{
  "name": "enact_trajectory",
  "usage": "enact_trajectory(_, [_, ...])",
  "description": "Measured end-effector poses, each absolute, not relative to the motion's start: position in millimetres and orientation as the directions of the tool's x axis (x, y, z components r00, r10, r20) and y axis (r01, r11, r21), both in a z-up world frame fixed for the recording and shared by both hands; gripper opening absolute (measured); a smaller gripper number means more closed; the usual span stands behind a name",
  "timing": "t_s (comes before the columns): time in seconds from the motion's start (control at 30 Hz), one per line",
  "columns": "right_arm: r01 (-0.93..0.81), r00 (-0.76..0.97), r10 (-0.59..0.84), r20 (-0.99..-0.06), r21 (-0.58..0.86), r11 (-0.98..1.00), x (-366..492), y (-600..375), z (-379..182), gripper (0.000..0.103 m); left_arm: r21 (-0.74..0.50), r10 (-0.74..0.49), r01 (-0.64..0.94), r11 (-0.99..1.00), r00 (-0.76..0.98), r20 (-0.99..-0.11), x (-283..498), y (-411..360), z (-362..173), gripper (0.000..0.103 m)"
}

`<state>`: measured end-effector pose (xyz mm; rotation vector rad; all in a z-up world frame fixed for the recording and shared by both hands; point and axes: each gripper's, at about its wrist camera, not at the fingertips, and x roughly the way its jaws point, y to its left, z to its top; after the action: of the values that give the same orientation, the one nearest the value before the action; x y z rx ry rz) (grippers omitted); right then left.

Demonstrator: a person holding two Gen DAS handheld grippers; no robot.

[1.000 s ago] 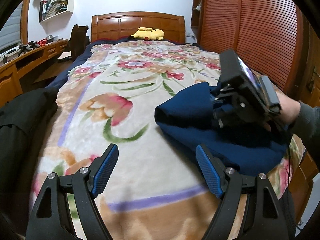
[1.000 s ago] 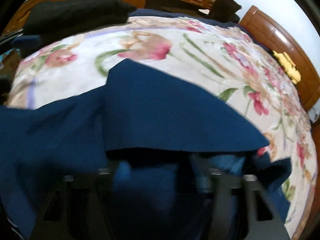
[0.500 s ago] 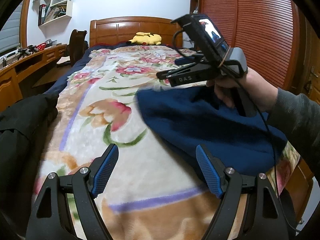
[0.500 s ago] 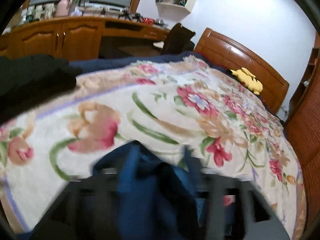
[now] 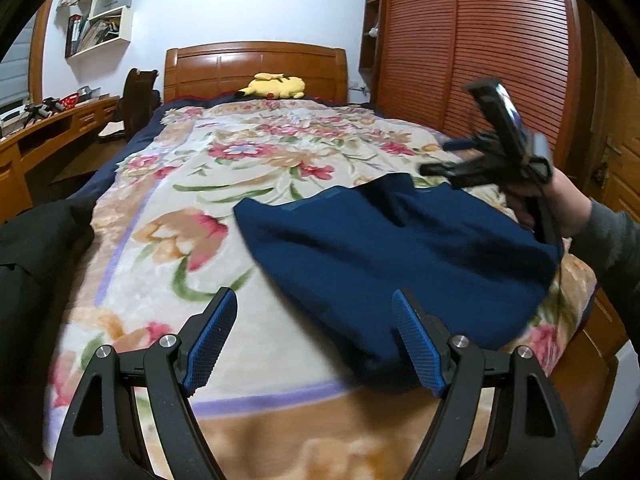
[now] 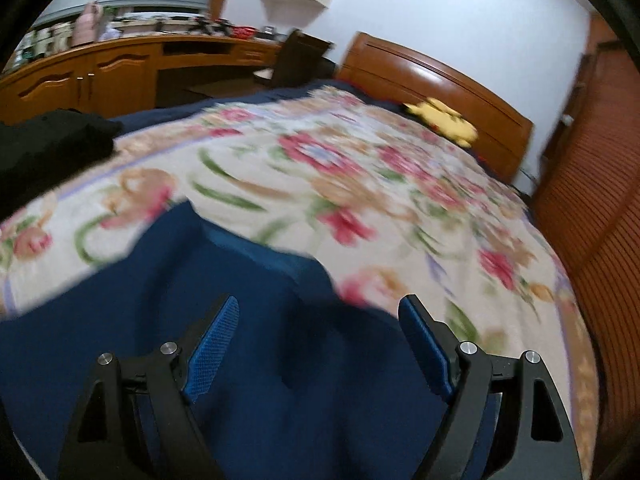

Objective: Fold large clothes
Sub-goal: 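Grasp the jacket bundle with the right gripper and fold it over again, then grasp the folded navy jacket edge with the left gripper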

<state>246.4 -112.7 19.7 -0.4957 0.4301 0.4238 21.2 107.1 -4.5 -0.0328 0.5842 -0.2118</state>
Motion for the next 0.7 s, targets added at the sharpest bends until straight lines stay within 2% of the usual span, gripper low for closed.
enact_trajectory(0.13, [-0.417,0.834,0.214,-0.509,-0.326,0.848,224,-181,13,0.083,-0.096,-0.23,0.212,0.973,0.809,-0.542,17,92,-5,0.081])
enact_trajectory(0.37, [-0.297,0.816,0.122,-0.565,-0.23,0.927,195,-277,-4,0.072,-0.111,-0.254,0.232,0.966,0.784,-0.566,13,73,-18,0.08])
enact_trajectory(0.57, [-0.248,0.771,0.125,-0.624,-0.113,0.962,191,-319,-19,0.072,-0.147,-0.267,0.224,0.963,0.759,-0.594,8,70,-33,0.062])
enact_trajectory(0.7, [-0.262,0.741,0.174,-0.648,-0.041,0.964,194,-330,-27,0.072,-0.162,-0.267,0.213,0.964,0.753,-0.602,2,70,-36,0.06])
